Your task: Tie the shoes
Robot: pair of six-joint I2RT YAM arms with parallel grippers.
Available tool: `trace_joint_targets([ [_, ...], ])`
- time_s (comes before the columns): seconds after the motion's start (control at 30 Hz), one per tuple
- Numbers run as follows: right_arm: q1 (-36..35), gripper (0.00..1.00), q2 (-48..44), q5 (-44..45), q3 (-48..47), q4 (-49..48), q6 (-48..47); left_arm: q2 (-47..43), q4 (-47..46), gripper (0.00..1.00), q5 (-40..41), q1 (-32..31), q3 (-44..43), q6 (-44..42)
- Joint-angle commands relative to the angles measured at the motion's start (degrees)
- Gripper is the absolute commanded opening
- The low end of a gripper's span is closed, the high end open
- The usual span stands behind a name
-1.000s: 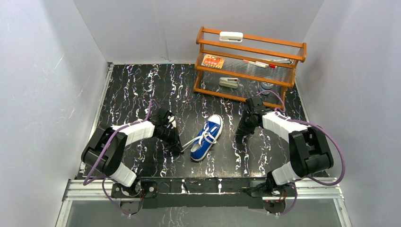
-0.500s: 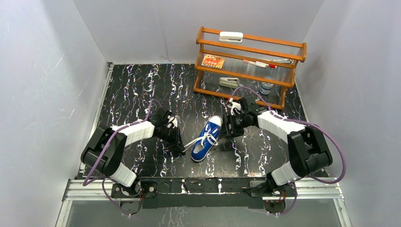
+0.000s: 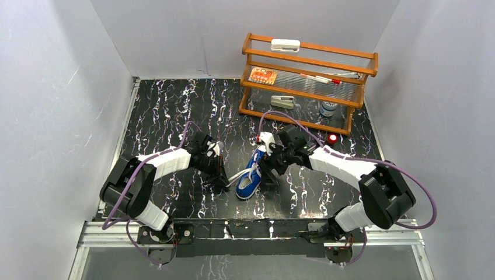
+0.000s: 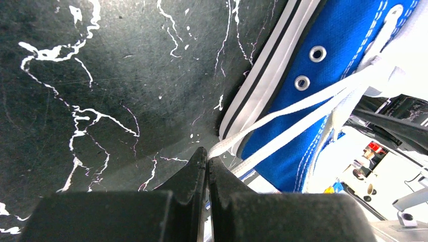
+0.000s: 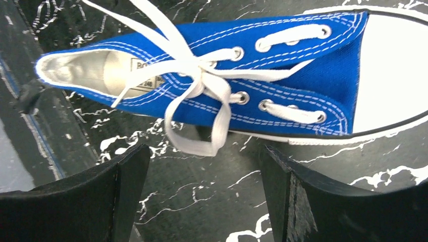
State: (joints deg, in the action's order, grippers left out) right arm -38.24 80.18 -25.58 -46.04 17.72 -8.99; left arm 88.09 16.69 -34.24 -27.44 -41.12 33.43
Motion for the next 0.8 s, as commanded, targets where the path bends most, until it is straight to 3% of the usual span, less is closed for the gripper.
trace_joint_targets([
  [0.0, -0.9, 0.85, 3.1, 1.0, -1.3, -4.2, -5.1, -0.2, 2.2, 0.00, -2.3, 0.5, -2.0, -0.6],
  [0.13, -0.9, 0.72, 4.5, 0.6, -2.4, -4.4, -5.0, -0.5, 2.4, 0.00, -2.4, 0.5, -2.3, -0.9],
  [0.27, -1.0, 0.37, 3.9, -0.1, -2.4, -3.3, -2.9, -0.6, 2.8, 0.00, -2.2, 0.4, -2.0, -1.4],
  [0.5, -0.8, 0.07, 2.8, 2.8, -1.9, 1.9, 5.5, -0.2, 3.5, 0.00, -1.3, 0.5, -2.4, -1.7],
  [0.57, -0.8, 0.00, 2.9, 3.6, -2.2, 2.9, 7.7, 0.2, 3.5, 0.00, -1.1, 0.5, -2.6, -1.7],
  [0.67, -0.8, 0.00, 2.7, 7.4, -2.4, 3.0, 12.7, 0.8, 3.8, 0.00, -0.6, 0.4, -2.7, -1.4],
  [0.77, -0.7, 0.00, 2.7, 18.3, -3.4, 3.7, 19.2, 1.4, 4.6, 0.00, 0.4, 0.5, -2.5, -1.1],
])
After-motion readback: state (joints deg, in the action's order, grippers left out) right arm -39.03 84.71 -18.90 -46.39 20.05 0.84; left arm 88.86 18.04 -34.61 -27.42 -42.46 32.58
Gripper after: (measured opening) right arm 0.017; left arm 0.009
